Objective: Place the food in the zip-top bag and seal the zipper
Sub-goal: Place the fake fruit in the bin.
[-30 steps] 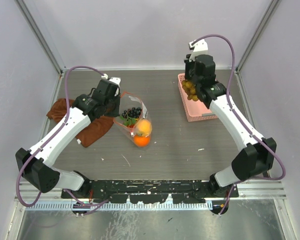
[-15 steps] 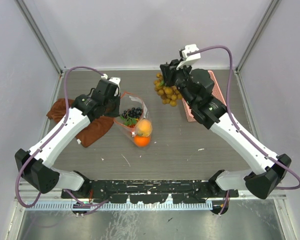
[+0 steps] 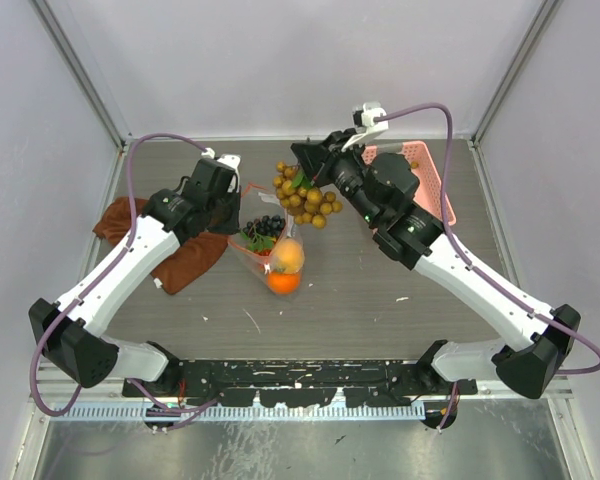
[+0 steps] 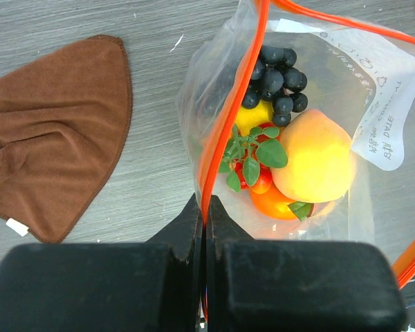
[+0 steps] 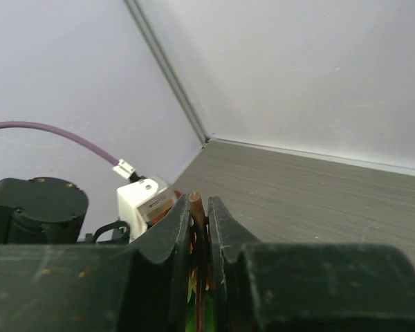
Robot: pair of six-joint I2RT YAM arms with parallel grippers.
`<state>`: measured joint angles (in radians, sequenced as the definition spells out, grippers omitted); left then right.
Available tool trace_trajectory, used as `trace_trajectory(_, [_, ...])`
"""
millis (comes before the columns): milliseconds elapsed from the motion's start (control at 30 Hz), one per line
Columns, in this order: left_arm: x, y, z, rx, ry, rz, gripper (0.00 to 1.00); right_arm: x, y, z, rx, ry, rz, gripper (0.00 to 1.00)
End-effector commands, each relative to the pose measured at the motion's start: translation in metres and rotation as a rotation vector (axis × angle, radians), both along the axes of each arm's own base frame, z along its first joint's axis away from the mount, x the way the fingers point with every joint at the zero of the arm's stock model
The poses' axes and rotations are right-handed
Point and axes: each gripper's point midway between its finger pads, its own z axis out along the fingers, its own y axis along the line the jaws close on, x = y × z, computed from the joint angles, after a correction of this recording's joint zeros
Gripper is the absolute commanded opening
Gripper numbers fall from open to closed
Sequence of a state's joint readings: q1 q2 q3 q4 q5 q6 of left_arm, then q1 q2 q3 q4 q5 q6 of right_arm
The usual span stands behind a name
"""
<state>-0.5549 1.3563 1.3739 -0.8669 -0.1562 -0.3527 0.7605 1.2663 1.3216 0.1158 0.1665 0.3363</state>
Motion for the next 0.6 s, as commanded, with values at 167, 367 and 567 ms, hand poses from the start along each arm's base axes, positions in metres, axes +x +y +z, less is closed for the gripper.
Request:
trace_trajectory(167, [0.005, -0.004, 0.026, -0.069, -0.073, 0.004, 0.00, -0.028, 0.014, 0.035, 0.215, 0.022, 0.147, 0.01])
trace_trajectory(367, [0.009, -0.009, 0.031, -0.096, -0.090, 0.001, 0.00, -0.024, 0.031, 0.017, 0.221, 0.109, 0.183, 0.01])
trace_trajectory(567, [0.009, -0.010, 0.031, -0.104, -0.091, -0.004, 0.00, -0.016, 0.045, 0.001, 0.225, 0.183, 0.196, 0.01])
